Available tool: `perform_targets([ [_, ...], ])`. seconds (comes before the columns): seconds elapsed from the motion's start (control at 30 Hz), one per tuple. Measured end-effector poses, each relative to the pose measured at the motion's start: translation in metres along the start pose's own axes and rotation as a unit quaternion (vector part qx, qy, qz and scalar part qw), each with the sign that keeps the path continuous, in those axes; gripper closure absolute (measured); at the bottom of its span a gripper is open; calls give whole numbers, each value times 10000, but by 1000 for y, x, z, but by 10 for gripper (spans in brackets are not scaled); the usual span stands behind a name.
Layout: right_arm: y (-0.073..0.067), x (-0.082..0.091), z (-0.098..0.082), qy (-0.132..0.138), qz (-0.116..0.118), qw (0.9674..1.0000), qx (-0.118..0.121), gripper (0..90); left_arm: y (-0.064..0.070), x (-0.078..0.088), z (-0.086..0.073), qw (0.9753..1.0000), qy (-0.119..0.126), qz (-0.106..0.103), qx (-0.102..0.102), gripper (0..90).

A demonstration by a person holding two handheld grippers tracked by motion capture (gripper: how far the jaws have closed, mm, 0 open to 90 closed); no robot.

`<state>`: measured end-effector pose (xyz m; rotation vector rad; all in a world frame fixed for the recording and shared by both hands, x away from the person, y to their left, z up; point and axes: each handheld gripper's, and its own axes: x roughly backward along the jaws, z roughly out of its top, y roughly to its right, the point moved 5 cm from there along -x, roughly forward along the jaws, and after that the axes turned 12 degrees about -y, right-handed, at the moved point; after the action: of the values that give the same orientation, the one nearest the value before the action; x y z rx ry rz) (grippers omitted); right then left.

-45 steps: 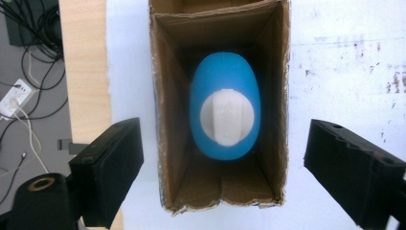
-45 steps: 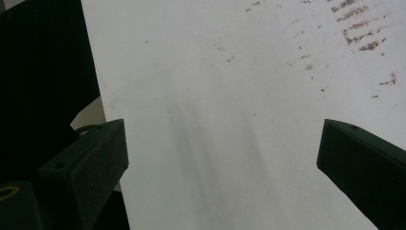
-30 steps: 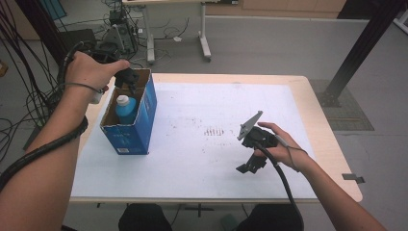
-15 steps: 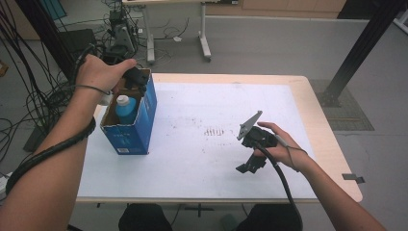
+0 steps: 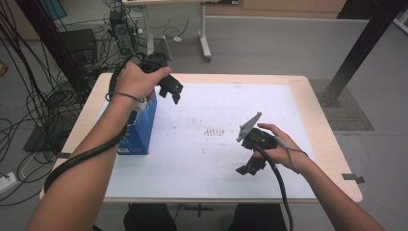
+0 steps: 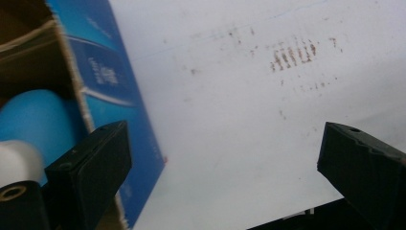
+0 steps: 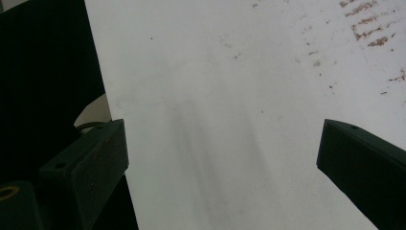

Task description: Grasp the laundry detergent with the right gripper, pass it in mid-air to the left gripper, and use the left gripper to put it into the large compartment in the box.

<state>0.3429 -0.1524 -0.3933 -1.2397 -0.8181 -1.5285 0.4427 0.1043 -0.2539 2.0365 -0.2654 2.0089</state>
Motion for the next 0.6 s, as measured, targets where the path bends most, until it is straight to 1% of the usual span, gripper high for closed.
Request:
perform_targets([
  [0.07,-2,1,0,-5,-11,10000,27,35,6,-6,2,10000,11,-47,-22,51],
  [0.13,-4,1,0,-17,-23,10000,8,35,10,-11,2,9999,-30,-60,-81,52],
  [0.2,-5,2,-1,-26,-33,10000,4,36,13,-16,3,9999,-33,-87,-99,54],
  [0.33,-7,3,-3,-2,-57,10000,-16,35,17,-24,6,9997,-37,-188,-118,53],
  [0.4,-9,4,-3,10,-61,10000,-29,35,18,-31,8,9997,-68,-194,-95,57],
  [0.47,-10,3,-4,11,-57,10000,-39,35,19,-38,9,9996,-113,-212,-120,58],
  [0.6,-10,3,-6,-10,-73,10000,-44,36,21,-49,11,9996,-114,-242,-119,58],
])
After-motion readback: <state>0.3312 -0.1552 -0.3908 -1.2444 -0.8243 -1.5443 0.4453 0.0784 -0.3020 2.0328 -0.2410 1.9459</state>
